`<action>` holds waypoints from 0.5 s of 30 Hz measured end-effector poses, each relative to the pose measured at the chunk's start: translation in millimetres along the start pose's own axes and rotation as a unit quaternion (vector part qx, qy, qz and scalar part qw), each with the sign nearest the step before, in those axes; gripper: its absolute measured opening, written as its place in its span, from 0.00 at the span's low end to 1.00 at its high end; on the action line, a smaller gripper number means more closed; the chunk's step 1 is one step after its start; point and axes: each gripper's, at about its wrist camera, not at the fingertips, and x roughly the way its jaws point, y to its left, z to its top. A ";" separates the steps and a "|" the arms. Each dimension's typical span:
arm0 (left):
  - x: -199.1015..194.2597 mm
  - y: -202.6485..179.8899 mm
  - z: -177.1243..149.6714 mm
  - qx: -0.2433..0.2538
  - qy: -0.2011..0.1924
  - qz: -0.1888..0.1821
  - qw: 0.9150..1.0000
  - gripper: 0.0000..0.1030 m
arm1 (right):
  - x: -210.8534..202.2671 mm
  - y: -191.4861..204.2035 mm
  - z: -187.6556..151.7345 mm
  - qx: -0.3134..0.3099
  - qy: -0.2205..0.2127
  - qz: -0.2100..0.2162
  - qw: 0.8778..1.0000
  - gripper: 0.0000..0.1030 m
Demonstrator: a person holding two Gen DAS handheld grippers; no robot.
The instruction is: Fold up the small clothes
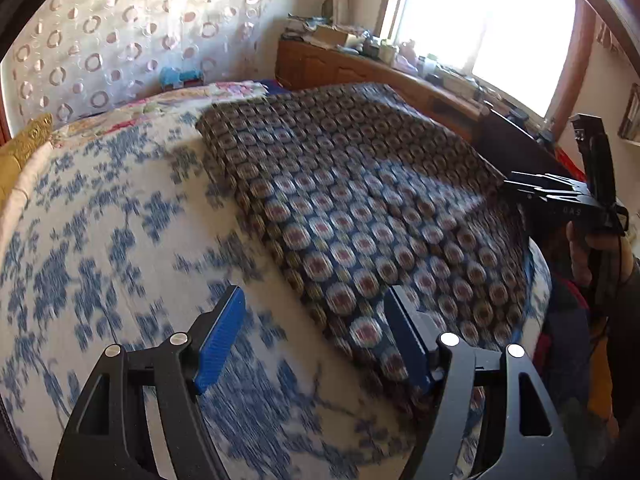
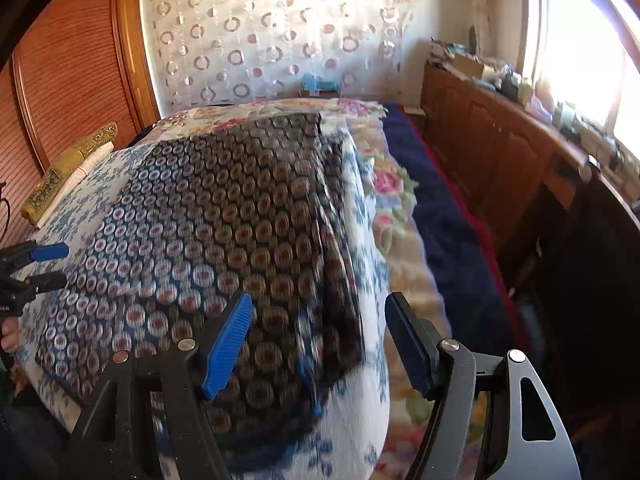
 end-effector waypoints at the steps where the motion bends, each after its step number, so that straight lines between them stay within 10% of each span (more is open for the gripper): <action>1: -0.2 -2.2 -2.8 0.001 0.003 -0.005 1.000 0.71 | -1.4 -2.1 -3.8 0.003 0.003 0.001 1.000 0.69; 15: -10.0 -25.5 -29.4 0.020 0.037 -0.050 0.998 0.55 | -17.3 9.0 -21.4 0.010 0.003 0.014 1.000 0.69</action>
